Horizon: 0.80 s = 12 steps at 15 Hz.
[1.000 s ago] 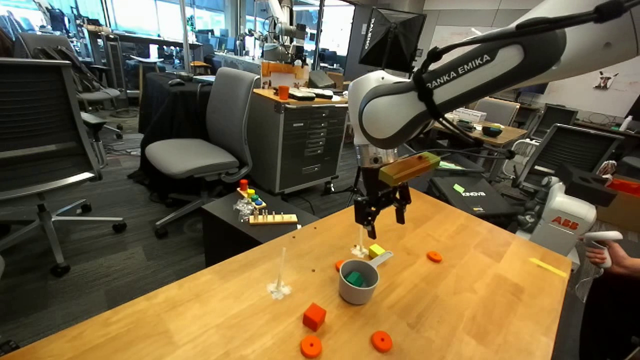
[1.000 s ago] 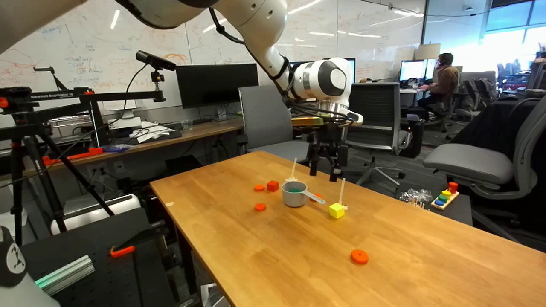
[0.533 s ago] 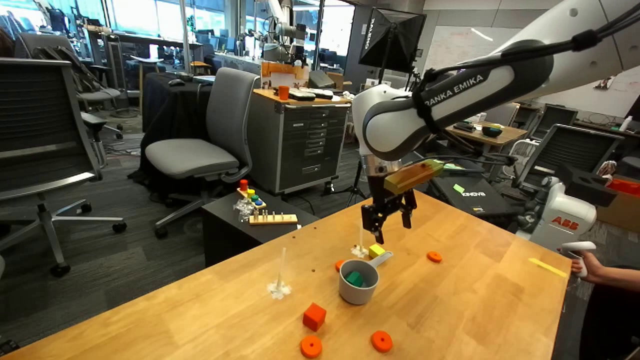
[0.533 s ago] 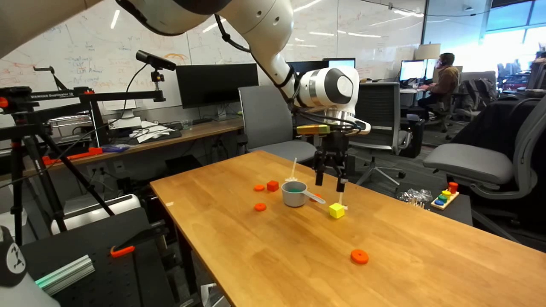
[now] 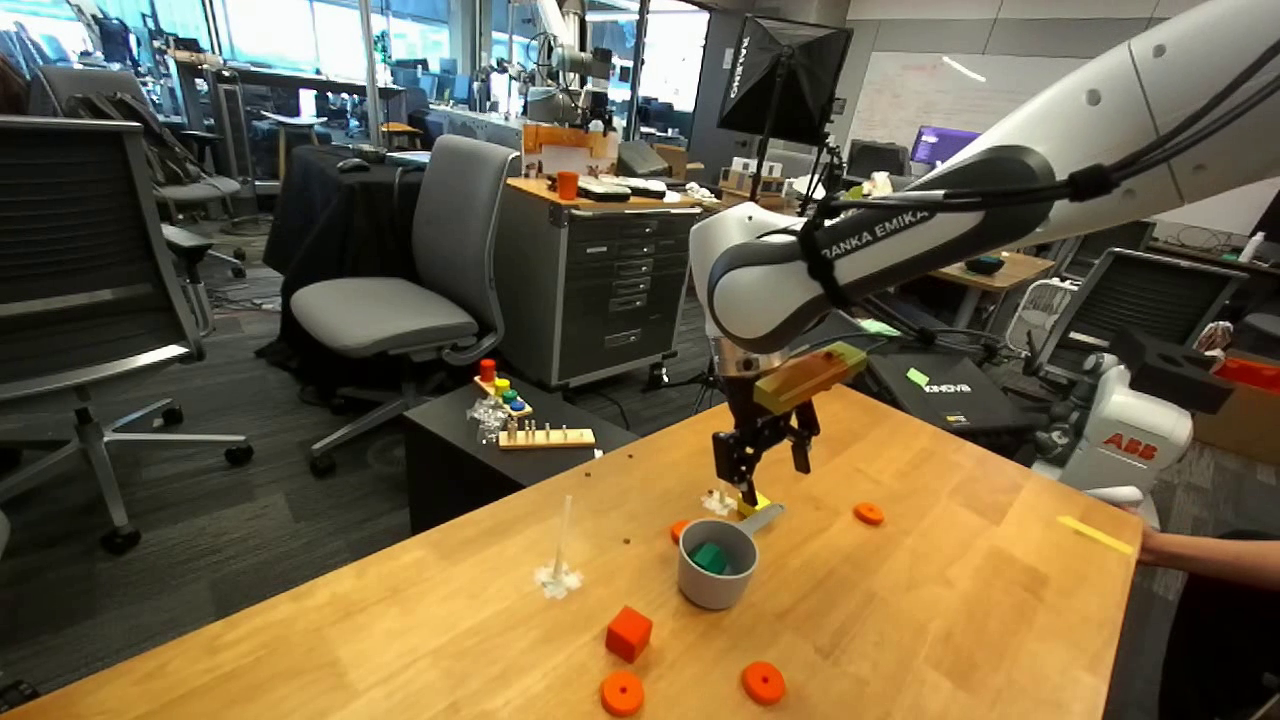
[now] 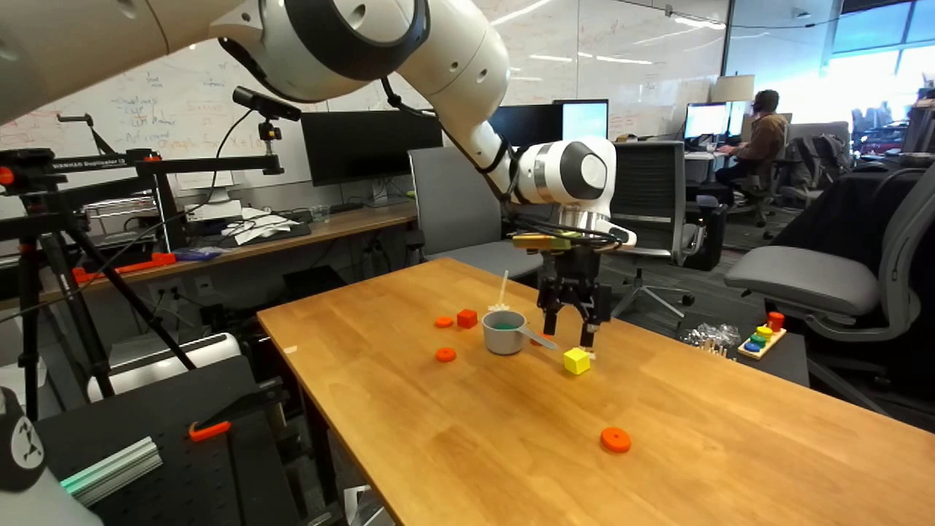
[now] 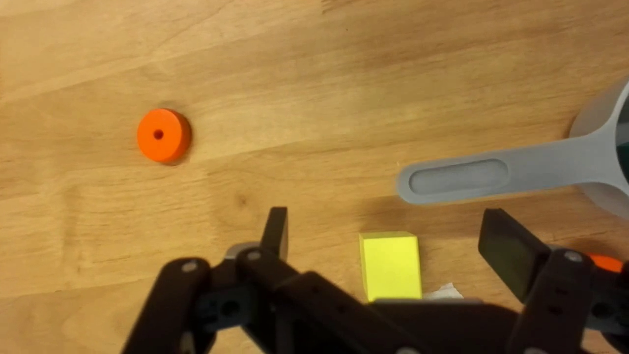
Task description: Put the green, yellow and orange blocks inside the grey measuring cup
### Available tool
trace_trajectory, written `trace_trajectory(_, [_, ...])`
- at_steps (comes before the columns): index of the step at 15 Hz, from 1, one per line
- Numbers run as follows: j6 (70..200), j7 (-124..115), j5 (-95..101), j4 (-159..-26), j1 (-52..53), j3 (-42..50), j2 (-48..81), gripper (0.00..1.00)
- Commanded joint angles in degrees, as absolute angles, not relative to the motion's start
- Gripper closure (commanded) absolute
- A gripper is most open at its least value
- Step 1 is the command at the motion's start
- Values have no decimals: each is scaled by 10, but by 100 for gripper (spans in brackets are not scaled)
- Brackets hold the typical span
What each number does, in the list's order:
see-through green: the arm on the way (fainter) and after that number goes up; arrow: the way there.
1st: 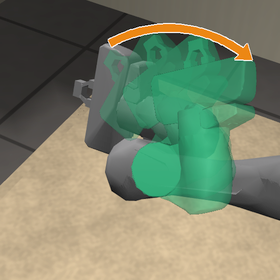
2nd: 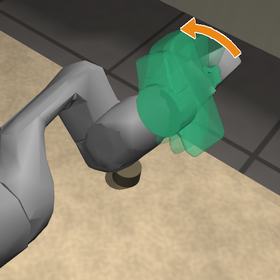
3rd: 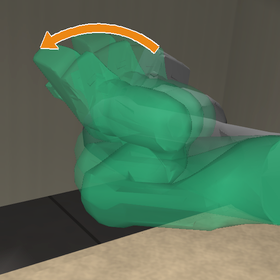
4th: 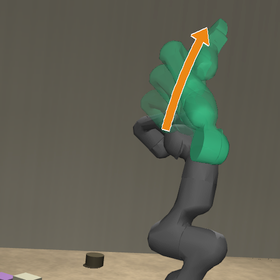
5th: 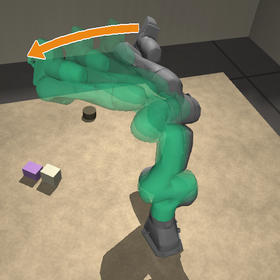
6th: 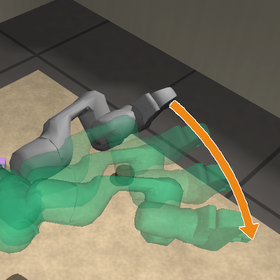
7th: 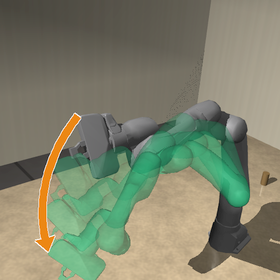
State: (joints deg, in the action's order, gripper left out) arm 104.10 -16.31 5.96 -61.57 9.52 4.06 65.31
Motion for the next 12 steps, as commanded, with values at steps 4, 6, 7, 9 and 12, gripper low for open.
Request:
trace_trajectory(4, [971, -135, 70, -455, 87, 43, 751, 0])
trace_trajectory(6, [957, -130, 67, -419, 87, 42, 776, 0])
trace_trajectory(7, [952, -129, 67, -405, 87, 42, 786, 0])
trace_trajectory(9, [942, -126, 65, -378, 87, 41, 805, 0])
trace_trajectory(12, [941, -121, 66, -361, 87, 40, 823, 0])
